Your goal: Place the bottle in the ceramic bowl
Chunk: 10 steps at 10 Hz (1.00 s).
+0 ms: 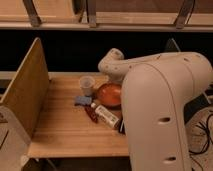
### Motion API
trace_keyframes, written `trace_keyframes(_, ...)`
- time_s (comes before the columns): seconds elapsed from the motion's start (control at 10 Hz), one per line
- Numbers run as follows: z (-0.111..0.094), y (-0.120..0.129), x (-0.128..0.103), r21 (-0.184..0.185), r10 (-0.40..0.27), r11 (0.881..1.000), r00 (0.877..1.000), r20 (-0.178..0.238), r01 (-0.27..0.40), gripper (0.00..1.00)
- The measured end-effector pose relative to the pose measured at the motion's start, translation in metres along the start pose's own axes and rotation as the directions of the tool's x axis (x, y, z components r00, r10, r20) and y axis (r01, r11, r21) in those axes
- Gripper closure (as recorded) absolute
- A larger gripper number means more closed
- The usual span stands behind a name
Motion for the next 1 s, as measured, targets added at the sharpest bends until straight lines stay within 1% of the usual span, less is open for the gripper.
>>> trace_keyframes(0.5, 0.0, 0.0, 0.0, 0.0, -0.003, 1.0, 1.0, 0.002, 0.003, 0.2)
trace_keyframes(0.6, -0.003, 0.002, 0.0, -0.004, -0.03, 1.0, 0.999, 0.011, 0.03, 0.2)
trace_keyframes(0.7, -0.008, 0.008, 0.004, -0.014, -0.086, 0.996, 0.996, 0.025, 0.087, 0.2)
trace_keyframes(0.8, -0.015, 0.018, 0.011, -0.025, -0.156, 0.987, 0.987, 0.043, 0.157, 0.2)
trace_keyframes(0.9, -0.02, 0.019, 0.02, -0.028, -0.195, 0.98, 0.98, 0.047, 0.196, 0.2)
trace_keyframes(1.0, -0.027, 0.007, 0.037, -0.018, -0.228, 0.973, 0.973, 0.033, 0.229, 0.2)
